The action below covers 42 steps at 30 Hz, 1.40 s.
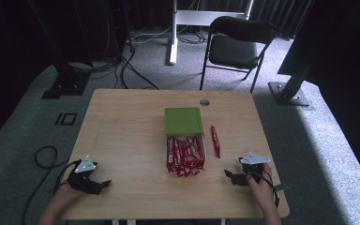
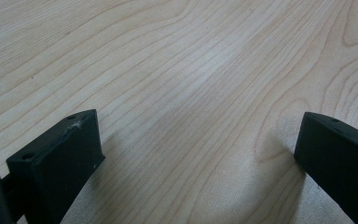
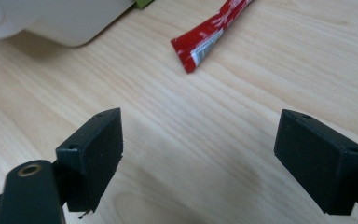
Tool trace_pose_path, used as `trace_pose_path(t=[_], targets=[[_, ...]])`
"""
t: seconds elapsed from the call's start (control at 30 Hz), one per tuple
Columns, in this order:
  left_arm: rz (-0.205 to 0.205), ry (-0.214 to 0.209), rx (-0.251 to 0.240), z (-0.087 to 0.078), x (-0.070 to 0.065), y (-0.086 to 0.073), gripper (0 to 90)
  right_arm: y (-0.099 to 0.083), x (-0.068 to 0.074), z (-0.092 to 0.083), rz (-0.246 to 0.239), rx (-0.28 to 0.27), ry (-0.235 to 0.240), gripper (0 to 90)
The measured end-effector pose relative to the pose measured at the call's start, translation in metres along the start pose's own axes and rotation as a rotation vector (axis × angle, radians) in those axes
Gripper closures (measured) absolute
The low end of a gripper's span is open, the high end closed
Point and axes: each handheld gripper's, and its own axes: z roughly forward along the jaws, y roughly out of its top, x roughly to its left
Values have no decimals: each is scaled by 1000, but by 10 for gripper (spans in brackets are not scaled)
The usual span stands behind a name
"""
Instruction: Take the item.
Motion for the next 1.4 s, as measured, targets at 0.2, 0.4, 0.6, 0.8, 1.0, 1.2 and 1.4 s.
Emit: trace_pose_path(t=[0.2,0.4,0.6,0.8,1.0,1.2,1.4], targets=[[1,0,1,0,0,0,15,-5,-2,-4,-18,-22,25,155],[3,0,1,0,0,0,15,-11,-3,-6,-67,-11,99,155],[3,0,1,0,0,0,15,-16,-4,-7,-104,-9,116,155],[3,0,1,0,0,0,15,-23,-6,-11,-128,10,156,155],[3,0,1,0,0,0,16,-28,-6,-13,-150,25,161,155],[3,0,1,0,0,0,15,-31,-5,-15,-187,45,207,123],[3,0,0,0,0,0,16,-31,-5,-16,-202,46,222,124]])
